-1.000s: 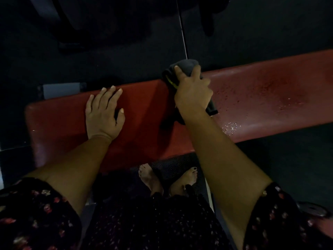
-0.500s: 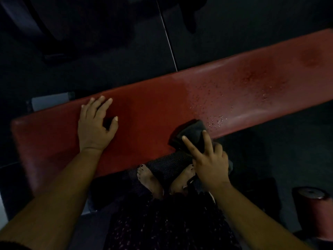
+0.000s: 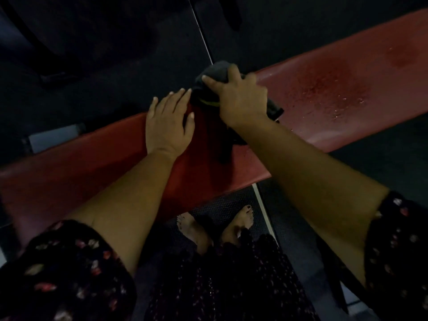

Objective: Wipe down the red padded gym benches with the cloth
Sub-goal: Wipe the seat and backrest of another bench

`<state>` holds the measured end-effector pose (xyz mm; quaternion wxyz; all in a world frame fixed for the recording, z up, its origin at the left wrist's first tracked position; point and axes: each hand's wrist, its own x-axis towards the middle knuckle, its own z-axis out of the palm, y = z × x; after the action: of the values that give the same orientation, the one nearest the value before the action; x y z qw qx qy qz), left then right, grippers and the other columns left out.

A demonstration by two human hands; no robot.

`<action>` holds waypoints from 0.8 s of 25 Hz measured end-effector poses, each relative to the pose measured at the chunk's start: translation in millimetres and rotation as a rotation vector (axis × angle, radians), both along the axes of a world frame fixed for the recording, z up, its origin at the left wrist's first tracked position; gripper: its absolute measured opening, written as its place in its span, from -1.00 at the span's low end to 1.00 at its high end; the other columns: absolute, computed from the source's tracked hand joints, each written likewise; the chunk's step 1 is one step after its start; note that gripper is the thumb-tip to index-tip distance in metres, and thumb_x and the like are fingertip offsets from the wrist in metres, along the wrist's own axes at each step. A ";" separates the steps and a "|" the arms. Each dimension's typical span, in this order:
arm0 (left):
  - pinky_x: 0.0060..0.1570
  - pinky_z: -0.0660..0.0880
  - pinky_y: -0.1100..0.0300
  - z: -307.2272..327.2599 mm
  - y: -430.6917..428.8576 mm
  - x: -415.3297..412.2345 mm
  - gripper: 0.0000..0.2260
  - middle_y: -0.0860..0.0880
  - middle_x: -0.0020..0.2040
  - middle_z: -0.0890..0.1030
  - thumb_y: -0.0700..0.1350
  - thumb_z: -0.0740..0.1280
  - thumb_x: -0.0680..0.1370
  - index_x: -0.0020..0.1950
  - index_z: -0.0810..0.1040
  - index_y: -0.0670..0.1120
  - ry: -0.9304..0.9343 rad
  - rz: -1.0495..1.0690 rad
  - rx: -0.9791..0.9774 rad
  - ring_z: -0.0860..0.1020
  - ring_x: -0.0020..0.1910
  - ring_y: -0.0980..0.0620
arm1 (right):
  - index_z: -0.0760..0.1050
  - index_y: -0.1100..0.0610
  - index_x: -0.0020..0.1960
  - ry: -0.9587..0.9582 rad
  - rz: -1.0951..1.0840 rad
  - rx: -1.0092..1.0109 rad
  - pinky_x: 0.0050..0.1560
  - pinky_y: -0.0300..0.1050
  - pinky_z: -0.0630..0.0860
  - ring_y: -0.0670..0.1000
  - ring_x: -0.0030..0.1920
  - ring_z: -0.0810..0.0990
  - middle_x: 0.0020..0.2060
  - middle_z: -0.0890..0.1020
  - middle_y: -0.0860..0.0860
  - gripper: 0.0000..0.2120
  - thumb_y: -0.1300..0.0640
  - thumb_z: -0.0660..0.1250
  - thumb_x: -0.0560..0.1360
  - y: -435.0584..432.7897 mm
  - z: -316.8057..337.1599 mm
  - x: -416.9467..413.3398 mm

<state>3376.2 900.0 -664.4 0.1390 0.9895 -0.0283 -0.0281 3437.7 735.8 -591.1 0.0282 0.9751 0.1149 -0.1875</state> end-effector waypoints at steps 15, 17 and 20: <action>0.40 0.20 -0.03 -0.9 -0.4 -1.4 -0.53 -0.03 0.39 0.48 0.06 0.10 0.59 0.50 0.37 0.01 -0.056 0.009 0.012 0.41 0.36 -0.06 | 0.21 -0.19 0.49 -0.053 -0.200 0.144 -0.35 0.14 0.54 0.29 -0.16 0.48 0.35 0.32 0.27 -0.08 0.14 0.56 0.25 -108.0 -12.3 -205.4; 0.38 0.22 -0.06 0.4 -1.0 -0.7 -0.52 -0.03 0.40 0.47 0.06 0.09 0.59 0.50 0.37 0.01 -0.050 0.011 0.022 0.42 0.34 -0.07 | 0.22 -0.20 0.48 -0.027 -0.213 0.127 -0.37 0.11 0.52 0.28 -0.19 0.48 0.35 0.33 0.25 -0.04 0.14 0.59 0.21 -118.0 -7.1 -211.5; 0.37 0.25 -0.12 0.8 -0.7 -2.4 -0.52 -0.04 0.40 0.47 0.08 0.06 0.60 0.50 0.36 0.01 -0.042 0.020 0.009 0.43 0.33 -0.10 | 0.24 -0.22 0.46 0.016 -0.278 0.051 -0.37 0.10 0.52 0.28 -0.18 0.48 0.34 0.38 0.23 -0.06 0.10 0.61 0.21 -124.5 -0.9 -200.9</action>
<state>3373.7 899.2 -663.5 0.1342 0.9907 -0.0214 -0.0060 3236.8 611.3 -592.0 -0.0239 0.9804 -0.0162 -0.1946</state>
